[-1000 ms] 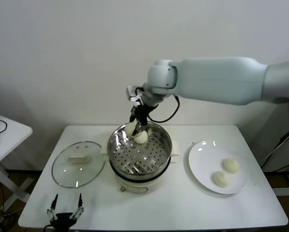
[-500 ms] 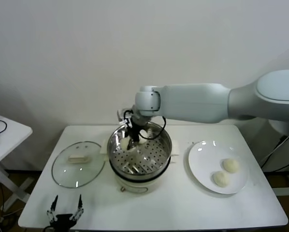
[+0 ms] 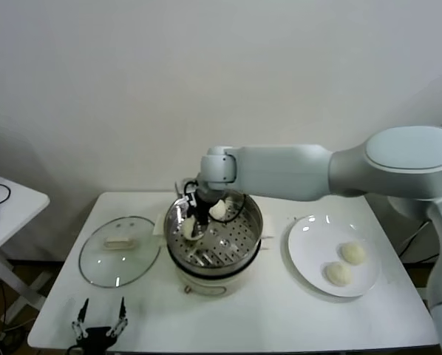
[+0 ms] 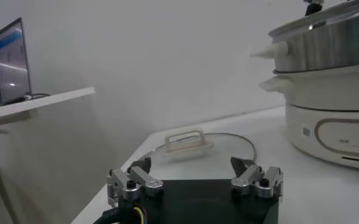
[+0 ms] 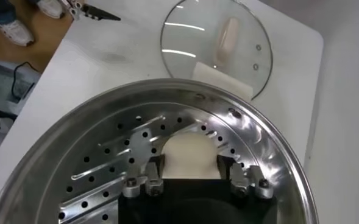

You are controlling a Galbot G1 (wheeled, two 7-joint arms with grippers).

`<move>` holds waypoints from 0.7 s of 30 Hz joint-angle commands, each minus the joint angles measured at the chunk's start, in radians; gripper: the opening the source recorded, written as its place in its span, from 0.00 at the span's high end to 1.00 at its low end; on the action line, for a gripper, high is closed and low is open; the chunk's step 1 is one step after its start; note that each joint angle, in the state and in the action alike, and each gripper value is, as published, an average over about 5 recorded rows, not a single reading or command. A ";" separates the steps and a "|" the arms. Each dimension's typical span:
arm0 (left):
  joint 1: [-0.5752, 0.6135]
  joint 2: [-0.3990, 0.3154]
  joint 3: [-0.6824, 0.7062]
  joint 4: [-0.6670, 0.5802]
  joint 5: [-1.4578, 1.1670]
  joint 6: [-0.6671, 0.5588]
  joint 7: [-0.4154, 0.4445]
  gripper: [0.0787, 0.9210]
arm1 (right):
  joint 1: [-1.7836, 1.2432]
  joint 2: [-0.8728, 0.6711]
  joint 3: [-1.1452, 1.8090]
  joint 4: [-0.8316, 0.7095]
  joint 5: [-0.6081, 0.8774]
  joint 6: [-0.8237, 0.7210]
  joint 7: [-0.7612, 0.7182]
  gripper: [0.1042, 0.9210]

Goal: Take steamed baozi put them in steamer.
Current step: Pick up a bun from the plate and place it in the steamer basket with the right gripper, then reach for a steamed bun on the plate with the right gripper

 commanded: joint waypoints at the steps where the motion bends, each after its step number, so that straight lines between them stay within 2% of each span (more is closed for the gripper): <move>1: -0.001 -0.019 0.000 0.000 0.000 0.001 0.000 0.12 | -0.016 -0.020 0.027 -0.002 -0.009 0.003 -0.003 0.21; 4: 0.000 -0.022 0.001 -0.004 0.004 0.001 0.000 0.12 | 0.013 -0.065 0.037 0.035 0.012 0.010 -0.014 0.14; 11: 0.010 -0.032 0.004 -0.019 0.016 0.002 0.000 0.12 | 0.223 -0.273 -0.086 0.147 0.060 0.106 -0.169 0.12; 16: 0.016 -0.038 0.005 -0.026 0.020 -0.001 -0.001 0.12 | 0.374 -0.436 -0.245 0.182 0.024 0.215 -0.317 0.12; 21: 0.023 -0.042 0.007 -0.031 0.026 -0.004 -0.002 0.12 | 0.479 -0.567 -0.391 0.247 -0.083 0.269 -0.335 0.12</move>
